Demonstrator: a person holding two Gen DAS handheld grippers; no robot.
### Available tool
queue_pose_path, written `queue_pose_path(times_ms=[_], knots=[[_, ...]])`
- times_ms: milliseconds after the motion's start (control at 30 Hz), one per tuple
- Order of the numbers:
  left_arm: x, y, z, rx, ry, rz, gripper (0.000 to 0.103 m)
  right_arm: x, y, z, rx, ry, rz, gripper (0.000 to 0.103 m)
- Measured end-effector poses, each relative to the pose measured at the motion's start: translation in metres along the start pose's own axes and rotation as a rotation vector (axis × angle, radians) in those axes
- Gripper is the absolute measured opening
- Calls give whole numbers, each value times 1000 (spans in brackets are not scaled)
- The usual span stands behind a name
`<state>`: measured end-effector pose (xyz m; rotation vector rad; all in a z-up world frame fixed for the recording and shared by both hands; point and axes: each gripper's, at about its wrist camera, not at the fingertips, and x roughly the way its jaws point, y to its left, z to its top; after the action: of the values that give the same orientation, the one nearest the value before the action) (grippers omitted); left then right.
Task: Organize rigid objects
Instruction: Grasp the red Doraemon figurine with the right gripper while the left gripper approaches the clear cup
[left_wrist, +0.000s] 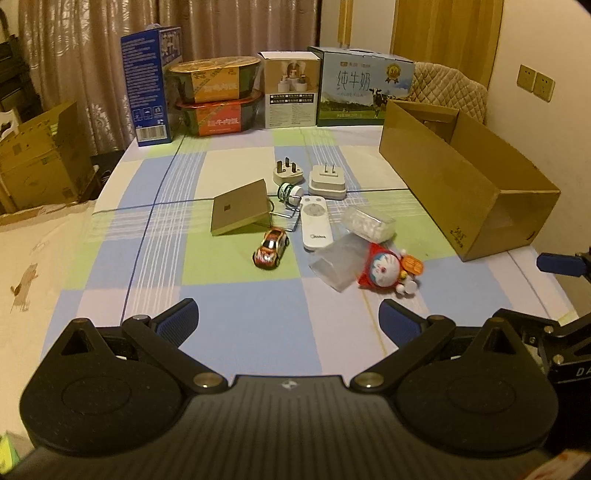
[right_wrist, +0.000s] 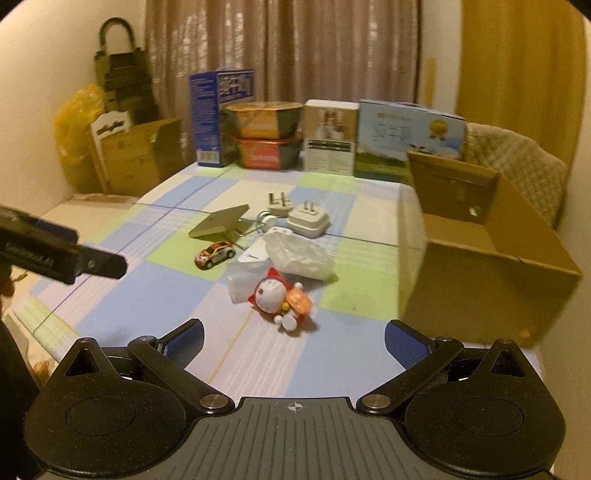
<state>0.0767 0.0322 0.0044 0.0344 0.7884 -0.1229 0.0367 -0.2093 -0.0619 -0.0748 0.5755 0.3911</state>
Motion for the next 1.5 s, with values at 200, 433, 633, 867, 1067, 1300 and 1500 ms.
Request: queue_pose_path(times_ms=[200, 433, 633, 867, 1067, 1300, 1500], knots=[[38, 4, 13, 99, 5, -33, 102, 39, 1, 9, -138, 16, 20, 101], [87, 2, 22, 216, 12, -70, 102, 90, 7, 9, -383, 49, 61, 101], [121, 4, 26, 288, 31, -111, 102, 130, 14, 3, -573, 64, 84, 92], [137, -3, 20, 425, 68, -179, 102, 166, 20, -4, -671, 109, 101, 77], [146, -6, 20, 458, 75, -201, 96, 178, 27, -4, -717, 123, 85, 62], [151, -10, 22, 464, 67, -222, 95, 179, 23, -4, -684, 135, 91, 51], [153, -21, 23, 489, 57, -245, 93, 168, 8, 3, -527, 155, 93, 39]])
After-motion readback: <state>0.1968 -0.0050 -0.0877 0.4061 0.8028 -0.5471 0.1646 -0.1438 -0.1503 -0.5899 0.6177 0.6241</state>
